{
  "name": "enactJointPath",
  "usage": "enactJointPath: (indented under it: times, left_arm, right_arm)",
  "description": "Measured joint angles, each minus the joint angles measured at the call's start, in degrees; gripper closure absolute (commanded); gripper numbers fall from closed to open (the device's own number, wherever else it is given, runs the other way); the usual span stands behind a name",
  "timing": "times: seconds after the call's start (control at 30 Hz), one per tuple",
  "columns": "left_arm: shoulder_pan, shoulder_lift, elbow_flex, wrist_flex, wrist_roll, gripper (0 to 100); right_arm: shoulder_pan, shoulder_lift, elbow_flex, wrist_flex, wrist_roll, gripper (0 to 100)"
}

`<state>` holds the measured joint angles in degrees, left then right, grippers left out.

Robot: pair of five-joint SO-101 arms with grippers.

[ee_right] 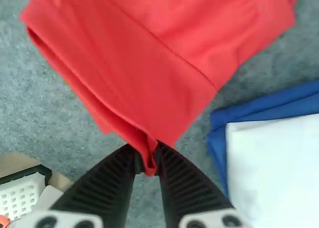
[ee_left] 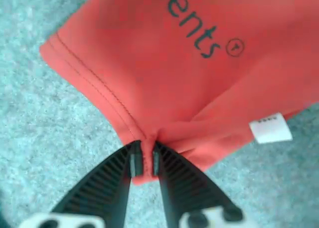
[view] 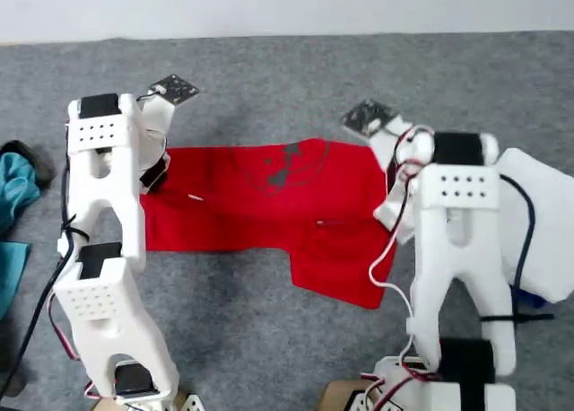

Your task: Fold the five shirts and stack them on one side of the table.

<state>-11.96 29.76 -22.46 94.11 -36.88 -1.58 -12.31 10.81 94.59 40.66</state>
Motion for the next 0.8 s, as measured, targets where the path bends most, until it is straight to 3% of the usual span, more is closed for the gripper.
enactJointPath:
  times: [0.13,0.37,0.8]
  left_arm:
    - [0.0,2.02,0.09,-1.05,0.0,99]
    - [-0.53,4.22,0.09,-1.05,0.0,83]
    - [-2.02,4.13,-7.38,-2.11,3.08,83]
  right_arm:
    - [0.0,-2.37,8.53,-4.4,0.0,97.0]
    - [0.09,-3.16,11.16,-5.98,0.09,73.2]
    - [-3.52,-2.64,0.62,-4.22,0.09,73.1]
